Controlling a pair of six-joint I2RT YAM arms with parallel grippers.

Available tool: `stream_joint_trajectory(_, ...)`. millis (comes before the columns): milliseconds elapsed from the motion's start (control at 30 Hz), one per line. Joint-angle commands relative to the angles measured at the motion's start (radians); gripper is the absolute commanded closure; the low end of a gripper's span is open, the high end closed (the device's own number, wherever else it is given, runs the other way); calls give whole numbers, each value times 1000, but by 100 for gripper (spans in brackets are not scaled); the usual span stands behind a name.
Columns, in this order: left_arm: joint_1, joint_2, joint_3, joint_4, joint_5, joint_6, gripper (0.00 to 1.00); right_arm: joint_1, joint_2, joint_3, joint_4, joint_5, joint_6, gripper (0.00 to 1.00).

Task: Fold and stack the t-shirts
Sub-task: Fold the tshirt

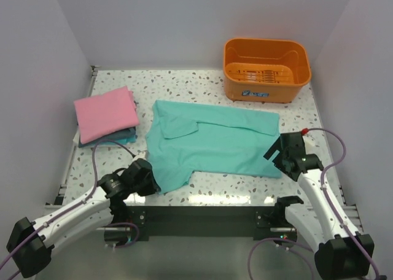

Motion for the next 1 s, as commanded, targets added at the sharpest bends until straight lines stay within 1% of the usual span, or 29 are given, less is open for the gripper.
stream_joint_trajectory(0,-5,-51,24,-57,36,-17,100,-2,-70,-28,-104,49,111,2)
stream_joint_trajectory(167,-5,-45,26,-32,83,-8,100,-4,-125,-137,-24,-25,240,6)
stream_joint_trajectory(367,-5,-75,56,-41,71,-4,100,-2,-119,-202,19,-25,283,12)
stream_joint_trajectory(400,-4,-78,56,-31,71,-1,100,-2,-111,-211,33,-22,289,16)
stream_joint_trajectory(467,-4,-72,64,-29,71,6,100,-2,-96,-238,88,-23,303,18)
stream_joint_trajectory(500,-4,-68,65,-23,74,10,100,-1,-72,-246,123,-23,305,22)
stream_joint_trajectory(567,-5,-63,73,-11,77,12,100,-4,-53,-262,146,-19,315,24)
stream_joint_trajectory(600,-5,-66,70,9,83,10,100,-4,-47,-266,174,-15,314,28)
stream_joint_trajectory(667,-4,-74,67,28,88,4,100,-4,-34,-274,191,-32,300,33)
stream_joint_trajectory(700,-4,-72,67,35,90,3,100,-2,-28,-277,203,-38,295,39)
stream_joint_trajectory(767,-5,-66,79,38,90,2,100,-2,-30,-281,205,-38,292,46)
stream_joint_trajectory(800,-4,-64,82,40,88,2,100,-2,-33,-283,203,-38,292,53)
stream_joint_trajectory(833,-4,-63,93,41,87,4,100,-2,-44,-286,199,-37,291,58)
stream_joint_trajectory(867,-4,-61,99,47,85,6,100,-2,-51,-286,194,-34,289,68)
stream_joint_trajectory(967,-4,-60,117,67,94,1,100,-2,-94,-274,159,-14,276,76)
